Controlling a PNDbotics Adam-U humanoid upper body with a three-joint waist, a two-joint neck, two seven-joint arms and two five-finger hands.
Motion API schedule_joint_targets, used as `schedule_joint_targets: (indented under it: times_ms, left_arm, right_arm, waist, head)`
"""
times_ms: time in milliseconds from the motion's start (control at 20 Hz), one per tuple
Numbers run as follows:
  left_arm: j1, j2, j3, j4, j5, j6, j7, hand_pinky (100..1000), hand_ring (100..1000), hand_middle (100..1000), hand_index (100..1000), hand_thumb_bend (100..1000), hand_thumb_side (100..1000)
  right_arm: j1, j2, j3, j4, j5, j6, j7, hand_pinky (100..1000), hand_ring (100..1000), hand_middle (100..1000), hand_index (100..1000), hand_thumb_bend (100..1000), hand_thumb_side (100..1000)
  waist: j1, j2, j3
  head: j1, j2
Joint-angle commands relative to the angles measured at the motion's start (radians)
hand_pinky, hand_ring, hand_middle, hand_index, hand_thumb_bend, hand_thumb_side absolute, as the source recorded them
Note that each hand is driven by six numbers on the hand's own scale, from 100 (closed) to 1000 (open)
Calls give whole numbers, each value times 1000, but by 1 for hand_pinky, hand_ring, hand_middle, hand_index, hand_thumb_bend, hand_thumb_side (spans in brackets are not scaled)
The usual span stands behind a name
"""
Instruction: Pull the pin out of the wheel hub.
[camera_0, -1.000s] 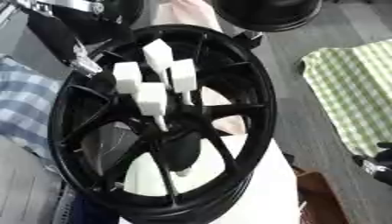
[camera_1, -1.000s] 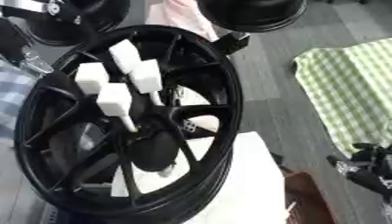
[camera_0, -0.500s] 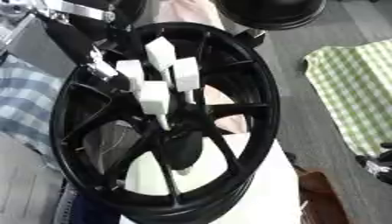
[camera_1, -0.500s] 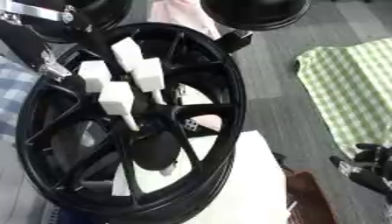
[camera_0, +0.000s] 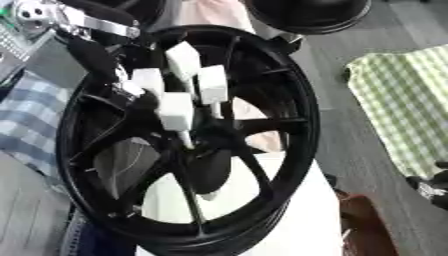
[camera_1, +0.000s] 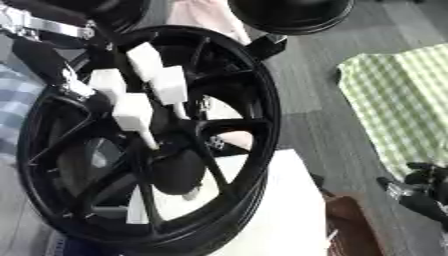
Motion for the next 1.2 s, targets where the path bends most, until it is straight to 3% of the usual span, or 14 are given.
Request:
schedule_joint_targets:
  times_ms: [50,400,700,800,950,1200]
  left_arm:
    - [-11,14,14,-1,-11,11,0,732,686,605,759,511,575]
    - [-7,16,11,-4,-20,4,0,701,662,586,742,430,485]
    - [-6,14,13,-1,-15,-6,0,655,595,514,680,325,278]
    - [-7,13,18,0,-13,-3,0,633,562,465,633,280,258]
    - [-10,11,46,-1,-2,29,3,598,517,385,555,183,235]
    - [-1,25,105,-42,62,114,96,578,481,313,477,142,161]
  right_arm:
    - [-4,-29,-3,-21,0,-1,-3,483,611,498,673,663,137]
    - [-4,-29,-3,-22,-2,-1,-4,483,611,498,674,664,136]
    - [-3,-29,-3,-22,-5,-1,-8,482,612,498,674,664,136]
    - [-3,-29,-3,-22,-7,0,-10,482,612,498,674,665,136]
    - [-2,-29,-3,-22,-8,0,-12,483,612,498,674,666,134]
    - [-1,-30,-4,-22,-7,1,-14,483,612,498,674,666,134]
  waist:
    - [-7,-12,0]
    - [-7,-12,-1]
    - [-7,-12,-1]
    - [-8,-13,-1]
    - [-8,-14,0]
    - [-8,-15,2]
  head:
    - [5,-1]
    - [6,-2]
    - [7,-2]
    - [6,-2]
    - [4,-3]
    - [1,-2]
